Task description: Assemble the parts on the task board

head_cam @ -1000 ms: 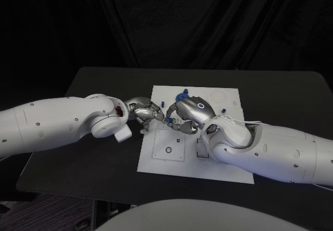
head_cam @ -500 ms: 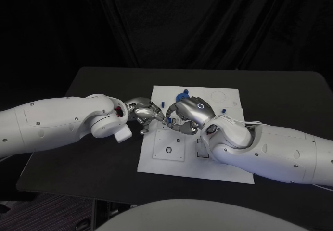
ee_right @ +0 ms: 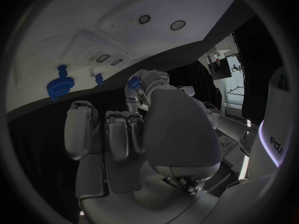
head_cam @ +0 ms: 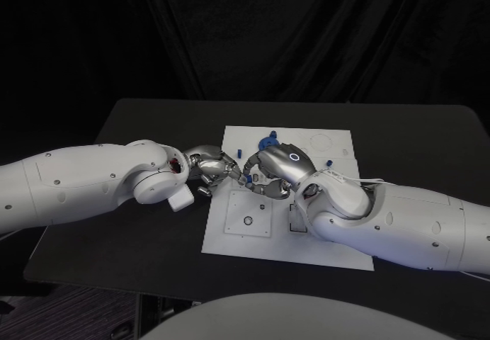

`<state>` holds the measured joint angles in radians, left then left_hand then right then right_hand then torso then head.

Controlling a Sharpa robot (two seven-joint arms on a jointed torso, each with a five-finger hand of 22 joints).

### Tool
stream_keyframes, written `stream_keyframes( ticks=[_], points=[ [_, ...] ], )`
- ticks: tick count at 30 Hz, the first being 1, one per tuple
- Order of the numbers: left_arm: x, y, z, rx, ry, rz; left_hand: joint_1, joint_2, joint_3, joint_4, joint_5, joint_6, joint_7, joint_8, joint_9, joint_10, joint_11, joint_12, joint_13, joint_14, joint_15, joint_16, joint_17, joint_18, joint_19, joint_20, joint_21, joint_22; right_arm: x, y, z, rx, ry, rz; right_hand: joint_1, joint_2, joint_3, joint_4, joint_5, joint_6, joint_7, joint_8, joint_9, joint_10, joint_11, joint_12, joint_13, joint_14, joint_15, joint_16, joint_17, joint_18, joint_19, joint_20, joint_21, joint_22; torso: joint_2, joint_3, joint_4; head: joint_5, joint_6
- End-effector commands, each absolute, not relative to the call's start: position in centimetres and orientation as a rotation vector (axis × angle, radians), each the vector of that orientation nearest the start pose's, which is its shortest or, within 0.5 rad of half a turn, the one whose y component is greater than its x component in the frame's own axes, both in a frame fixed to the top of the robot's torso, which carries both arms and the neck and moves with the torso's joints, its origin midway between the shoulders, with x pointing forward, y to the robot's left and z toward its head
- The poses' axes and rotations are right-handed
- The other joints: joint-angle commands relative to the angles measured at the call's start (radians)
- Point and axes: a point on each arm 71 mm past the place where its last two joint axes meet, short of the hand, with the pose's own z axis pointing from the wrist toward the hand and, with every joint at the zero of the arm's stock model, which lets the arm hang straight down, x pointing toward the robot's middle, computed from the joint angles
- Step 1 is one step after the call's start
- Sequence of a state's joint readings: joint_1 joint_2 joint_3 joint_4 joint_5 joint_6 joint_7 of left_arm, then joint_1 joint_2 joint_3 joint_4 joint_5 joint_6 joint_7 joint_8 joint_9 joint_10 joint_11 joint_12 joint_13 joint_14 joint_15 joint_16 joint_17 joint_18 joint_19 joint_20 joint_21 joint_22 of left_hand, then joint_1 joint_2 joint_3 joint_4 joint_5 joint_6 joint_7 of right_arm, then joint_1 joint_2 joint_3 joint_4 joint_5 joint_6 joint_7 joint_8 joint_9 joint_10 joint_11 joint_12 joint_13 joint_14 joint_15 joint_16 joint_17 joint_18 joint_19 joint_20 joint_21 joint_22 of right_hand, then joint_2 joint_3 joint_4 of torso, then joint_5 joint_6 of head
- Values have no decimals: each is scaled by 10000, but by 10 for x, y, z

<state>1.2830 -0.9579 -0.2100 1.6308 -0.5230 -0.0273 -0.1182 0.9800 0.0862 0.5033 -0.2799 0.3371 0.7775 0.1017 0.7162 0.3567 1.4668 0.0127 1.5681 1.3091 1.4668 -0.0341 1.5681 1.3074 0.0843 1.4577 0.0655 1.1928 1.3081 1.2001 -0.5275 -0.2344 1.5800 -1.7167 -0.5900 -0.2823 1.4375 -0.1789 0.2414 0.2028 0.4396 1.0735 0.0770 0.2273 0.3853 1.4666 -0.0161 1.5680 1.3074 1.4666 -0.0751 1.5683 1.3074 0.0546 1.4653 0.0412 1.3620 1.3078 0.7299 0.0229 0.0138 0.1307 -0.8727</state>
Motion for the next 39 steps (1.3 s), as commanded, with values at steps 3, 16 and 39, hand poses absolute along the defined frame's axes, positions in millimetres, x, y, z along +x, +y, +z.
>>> stream_keyframes(
  ticks=[3,16,39],
  points=[
    [439,221,-226,-6373,22369,-11326,-491,218,1376,206,-100,205,-115,69,87,1040,32,27,2617,1040,9,27,2634,-359,323,52,1409,1987,418,-39,-217,-3962,14618,8123,-37,56,57,15,-53,60,-209,-66,1122,1042,-15,27,2634,1042,-26,25,2634,-35,136,-85,-29,1955,5,4,-4,-7,1],
    [438,220,-229,-6442,22610,-11170,-696,254,2060,484,-69,391,-131,31,58,1040,-2,27,2617,1040,0,27,2634,-497,518,64,2273,2179,418,-42,-218,-4027,14673,8176,-251,-167,-6,247,-1571,-1760,412,-1375,653,1042,478,27,2634,1042,400,25,2634,2,39,275,-244,1890,-3,6,-6,-20,1],
    [445,219,-229,-6170,21898,-10253,-763,63,2543,419,903,753,-199,-95,103,1040,-56,27,2617,1040,-66,27,2634,-593,624,28,2889,2303,413,-92,-206,-3604,14821,7604,-100,-229,-413,670,-2490,-3073,519,-1564,-113,1042,464,27,2634,1042,389,25,2634,82,-106,304,-578,1793,-26,27,-34,-74,1]
  ],
)
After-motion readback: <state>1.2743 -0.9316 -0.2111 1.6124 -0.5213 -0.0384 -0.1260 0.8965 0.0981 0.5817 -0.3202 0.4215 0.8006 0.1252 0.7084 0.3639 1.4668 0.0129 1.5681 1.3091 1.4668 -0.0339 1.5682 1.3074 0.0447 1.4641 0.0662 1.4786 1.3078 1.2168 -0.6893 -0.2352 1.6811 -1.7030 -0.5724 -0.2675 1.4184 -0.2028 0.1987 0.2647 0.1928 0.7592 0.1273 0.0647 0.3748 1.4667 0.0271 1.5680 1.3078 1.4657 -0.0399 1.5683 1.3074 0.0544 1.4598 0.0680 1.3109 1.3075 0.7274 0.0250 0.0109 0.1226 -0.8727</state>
